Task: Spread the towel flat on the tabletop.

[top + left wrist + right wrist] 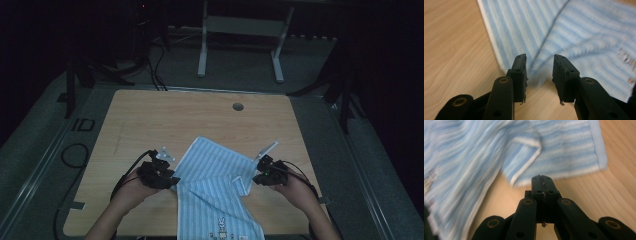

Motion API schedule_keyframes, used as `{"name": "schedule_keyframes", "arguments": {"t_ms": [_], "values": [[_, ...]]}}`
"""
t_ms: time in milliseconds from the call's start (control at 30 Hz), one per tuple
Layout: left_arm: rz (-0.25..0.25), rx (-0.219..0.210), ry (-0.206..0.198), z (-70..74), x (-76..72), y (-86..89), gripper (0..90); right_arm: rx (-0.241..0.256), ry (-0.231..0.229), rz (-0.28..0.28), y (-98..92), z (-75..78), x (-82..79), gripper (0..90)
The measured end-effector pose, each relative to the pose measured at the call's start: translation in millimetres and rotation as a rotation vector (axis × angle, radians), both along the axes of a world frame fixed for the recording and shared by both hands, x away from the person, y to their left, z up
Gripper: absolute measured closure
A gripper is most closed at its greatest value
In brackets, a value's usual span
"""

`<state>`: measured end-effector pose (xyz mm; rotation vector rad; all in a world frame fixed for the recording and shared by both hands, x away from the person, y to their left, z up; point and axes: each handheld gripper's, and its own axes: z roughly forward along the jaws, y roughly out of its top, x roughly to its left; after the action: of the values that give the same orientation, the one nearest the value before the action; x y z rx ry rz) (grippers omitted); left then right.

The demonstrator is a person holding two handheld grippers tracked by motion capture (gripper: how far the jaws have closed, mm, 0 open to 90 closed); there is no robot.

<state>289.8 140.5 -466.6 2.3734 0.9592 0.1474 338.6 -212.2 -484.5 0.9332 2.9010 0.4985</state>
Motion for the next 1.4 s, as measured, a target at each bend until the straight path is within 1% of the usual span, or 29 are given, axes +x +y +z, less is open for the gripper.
{"name": "schedule_keyframes", "arguments": {"t_ms": [33, 67, 100, 133, 200, 233, 267, 300, 333, 367, 400, 433, 467, 533, 600, 667, 733, 800, 833, 967, 1000, 1067, 1267, 1333, 1400], "values": [[0.001, 0.01, -0.002, -0.2, 0.6, -0.7, 63.4, -0.014, 0.01, -0.005, 5.6, -6.8, 6.1, 89.8], [0.008, 0.01, 0.003, -0.8, 0.8, -0.4, 62.9, -0.021, 0.018, -0.009, 8.5, -10.3, 9.1, 89.8], [0.012, 0.009, 0.003, -1.0, -0.6, -1.0, 61.8, -0.031, 0.025, -0.01, 11.8, -14.9, 12.8, 89.8], [0.008, -0.003, 0.005, -1.4, -3.8, -3.8, 61.8, -0.04, 0.033, -0.012, 14.4, -19.4, 16.3, 89.8], [-0.036, -0.005, 0.011, -4.6, -12.1, -15.1, 61.5, -0.043, 0.049, -0.018, 17.9, -27.5, 22.7, 89.8], [-0.058, 0.003, 0.014, -7.3, -16.1, -22.5, 59.8, -0.054, 0.056, -0.02, 19.4, -31.2, 25.4, 89.8], [-0.082, 0.002, 0.027, -10.8, -19.4, -29.9, 59.7, -0.062, 0.063, -0.023, 20.7, -34.2, 27.9, 89.9], [-0.108, 0.001, 0.038, -14.9, -21.6, -36.7, 59.7, -0.043, 0.063, -0.026, 20.6, -34.3, 30.5, 89.9], [-0.125, 0.004, 0.053, -19.4, -22.7, -42.9, 59.7, -0.053, 0.063, -0.033, 21.5, -34.1, 32.1, 89.9], [-0.135, 0.012, 0.064, -24.5, -23.1, -48.6, 59.7, -0.069, 0.056, -0.034, 22.8, -33.7, 33.6, 89.8], [-0.135, 0.012, 0.064, -24.5, -23.1, -48.6, 59.7, -0.069, 0.056, -0.034, 22.8, -33.7, 33.6, 89.8], [-0.152, 0.028, 0.09, -34.7, -20.7, -55.9, 59.7, -0.085, 0.052, -0.031, 24.9, -33.4, 37.8, 89.9], [-0.151, 0.034, 0.098, -39.1, -19.2, -58.3, 59.7, -0.09, 0.056, -0.031, 25.3, -33.2, 39.6, 89.9], [-0.153, 0.046, 0.114, -45.5, -15.8, -60.4, 59.7, -0.093, 0.061, -0.042, 24.6, -33.1, 45.5, 89.9], [-0.155, 0.049, 0.124, -49.4, -13.2, -61.3, 59.7, -0.093, 0.066, -0.049, 22.6, -33.0, 52.0, 89.9], [-0.151, 0.051, 0.125, -51.6, -12.8, -62.6, 59.7, -0.083, 0.074, -0.065, 19.0, -33.2, 59.7, 89.9], [-0.158, 0.047, 0.135, -52.7, -12.4, -63.4, 59.7, -0.077, 0.079, -0.08, 14.4, -33.1, 66.6, 89.9], [-0.166, 0.059, 0.133, -54.0, -13.0, -64.9, 59.7, -0.069, 0.081, -0.096, 9.8, -33.2, 72.2, 89.9], [-0.169, 0.056, 0.139, -54.9, -12.9, -65.2, 59.7, -0.066, 0.08, -0.099, 8.5, -33.4, 74.4, 89.9], [-0.179, 0.062, 0.148, -57.6, -13.5, -67.3, 59.7, -0.094, 0.07, -0.102, 6.9, -32.8, 84.2, 89.9], [-0.18, 0.066, 0.146, -58.0, -13.9, -68.0, 59.7, -0.098, 0.074, -0.108, 6.7, -32.6, 87.4, 89.8], [-0.182, 0.061, 0.152, -58.6, -14.2, -68.8, 59.6, -0.108, 0.071, -0.116, 6.4, -32.4, 94.3, 89.8], [-0.194, 0.062, 0.159, -60.7, -13.2, -70.1, 59.6, -0.1, 0.079, -0.151, 3.5, -32.6, 115.9, 89.8], [-0.192, 0.062, 0.159, -60.7, -13.1, -70.8, 59.6, -0.105, 0.07, -0.159, 3.1, -32.5, 122.9, 89.8], [-0.191, 0.058, 0.161, -60.9, -13.0, -71.7, 59.6, -0.115, 0.077, -0.172, 3.3, -32.1, 130.0, 89.8]]}}
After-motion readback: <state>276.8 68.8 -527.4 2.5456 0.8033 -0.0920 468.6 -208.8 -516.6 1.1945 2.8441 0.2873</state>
